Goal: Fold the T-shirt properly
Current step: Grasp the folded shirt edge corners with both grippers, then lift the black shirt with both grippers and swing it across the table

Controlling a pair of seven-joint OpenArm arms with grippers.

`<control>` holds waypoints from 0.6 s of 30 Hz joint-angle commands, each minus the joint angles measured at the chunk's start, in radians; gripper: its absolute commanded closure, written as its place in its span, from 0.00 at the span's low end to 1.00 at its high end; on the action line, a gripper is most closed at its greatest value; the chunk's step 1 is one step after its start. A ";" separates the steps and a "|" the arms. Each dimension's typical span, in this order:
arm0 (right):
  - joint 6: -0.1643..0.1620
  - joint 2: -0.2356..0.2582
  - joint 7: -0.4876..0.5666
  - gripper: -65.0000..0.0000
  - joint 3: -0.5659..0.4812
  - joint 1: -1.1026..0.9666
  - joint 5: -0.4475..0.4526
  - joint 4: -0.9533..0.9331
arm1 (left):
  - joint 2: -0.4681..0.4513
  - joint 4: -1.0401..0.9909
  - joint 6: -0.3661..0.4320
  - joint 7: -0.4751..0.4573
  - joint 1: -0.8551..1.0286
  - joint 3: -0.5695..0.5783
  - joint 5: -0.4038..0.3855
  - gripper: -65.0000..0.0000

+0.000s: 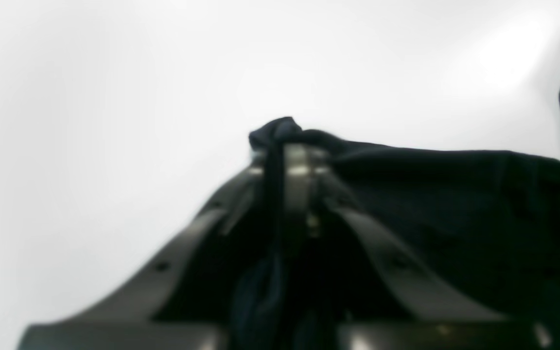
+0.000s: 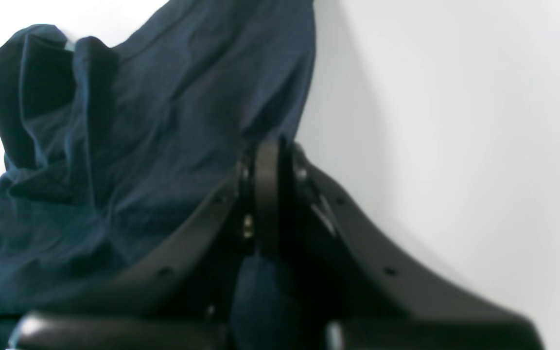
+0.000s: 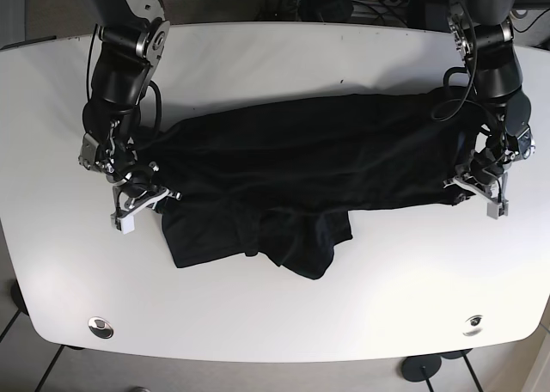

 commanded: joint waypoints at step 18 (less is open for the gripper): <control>-0.055 0.061 -0.113 0.97 -0.007 0.063 0.016 0.545 | 0.081 0.895 -0.069 0.389 -0.052 -0.156 0.023 1.00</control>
